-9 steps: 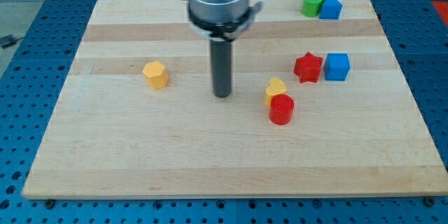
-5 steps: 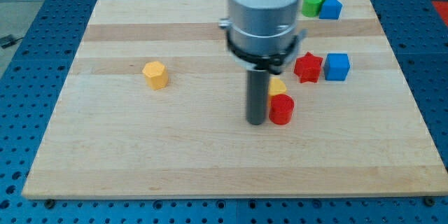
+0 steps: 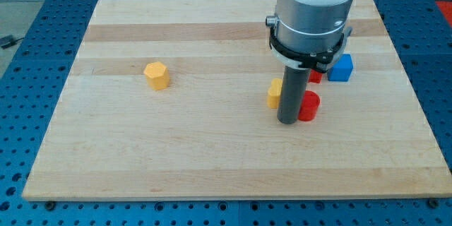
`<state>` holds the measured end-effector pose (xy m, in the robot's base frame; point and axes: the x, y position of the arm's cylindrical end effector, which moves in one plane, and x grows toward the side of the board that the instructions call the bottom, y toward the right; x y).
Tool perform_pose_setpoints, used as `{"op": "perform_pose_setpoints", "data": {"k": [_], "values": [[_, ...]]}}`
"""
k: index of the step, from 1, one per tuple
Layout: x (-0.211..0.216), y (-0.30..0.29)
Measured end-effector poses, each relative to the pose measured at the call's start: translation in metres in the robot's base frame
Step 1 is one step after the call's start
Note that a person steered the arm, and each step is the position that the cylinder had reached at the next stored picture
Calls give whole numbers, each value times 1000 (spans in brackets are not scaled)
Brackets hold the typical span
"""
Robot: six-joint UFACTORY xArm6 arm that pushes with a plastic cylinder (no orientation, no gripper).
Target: Drag the red circle towards right
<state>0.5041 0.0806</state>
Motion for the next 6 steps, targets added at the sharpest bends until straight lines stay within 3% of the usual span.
{"op": "perform_pose_setpoints", "data": {"k": [3,5,6], "values": [[-10,10],[-40,72],[-35,74]]}}
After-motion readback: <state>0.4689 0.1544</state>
